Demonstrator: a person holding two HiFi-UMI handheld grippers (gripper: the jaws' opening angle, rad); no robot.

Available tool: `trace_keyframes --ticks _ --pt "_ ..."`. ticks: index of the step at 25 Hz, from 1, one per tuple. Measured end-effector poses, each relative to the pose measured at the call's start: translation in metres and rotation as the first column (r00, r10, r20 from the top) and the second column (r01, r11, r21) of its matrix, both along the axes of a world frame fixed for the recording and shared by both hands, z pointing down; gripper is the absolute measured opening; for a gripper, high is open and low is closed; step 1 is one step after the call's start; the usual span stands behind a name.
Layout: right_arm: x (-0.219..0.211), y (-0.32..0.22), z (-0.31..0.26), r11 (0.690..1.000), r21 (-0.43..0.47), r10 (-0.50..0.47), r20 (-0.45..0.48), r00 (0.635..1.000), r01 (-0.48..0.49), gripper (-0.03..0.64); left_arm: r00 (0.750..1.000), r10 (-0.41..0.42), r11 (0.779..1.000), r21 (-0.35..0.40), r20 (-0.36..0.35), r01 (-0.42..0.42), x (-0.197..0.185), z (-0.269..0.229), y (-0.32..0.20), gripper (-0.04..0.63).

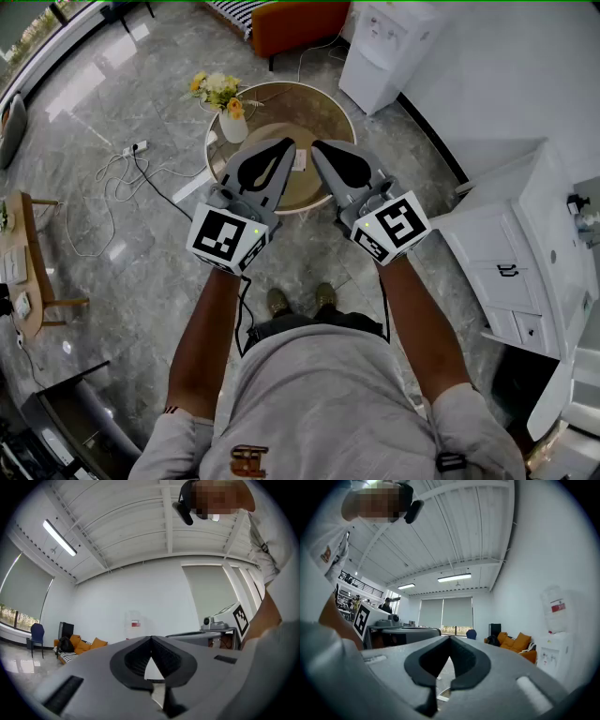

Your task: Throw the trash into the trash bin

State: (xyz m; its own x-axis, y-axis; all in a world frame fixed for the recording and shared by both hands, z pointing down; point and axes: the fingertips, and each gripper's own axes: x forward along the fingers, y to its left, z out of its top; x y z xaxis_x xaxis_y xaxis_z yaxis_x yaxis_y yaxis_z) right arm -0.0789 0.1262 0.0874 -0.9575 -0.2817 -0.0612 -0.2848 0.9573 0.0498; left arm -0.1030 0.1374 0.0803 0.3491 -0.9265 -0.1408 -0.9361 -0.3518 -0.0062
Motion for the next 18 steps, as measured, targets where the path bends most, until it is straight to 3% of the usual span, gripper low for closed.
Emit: trace_keyframes --ticks 10,18 --pt "-0.013 0.010 0.004 1.000 -0.007 -0.006 0.010 1.000 0.006 0.002 1.000 0.009 1.000 -0.003 -0.007 -0.009 -0.015 0.006 0.008 0.000" --pt "-0.025 0.015 0.020 0.999 -0.007 0.036 -0.035 0.999 -0.036 0.002 1.000 0.021 1.000 -0.018 -0.020 -0.021 -0.036 0.028 0.015 0.000"
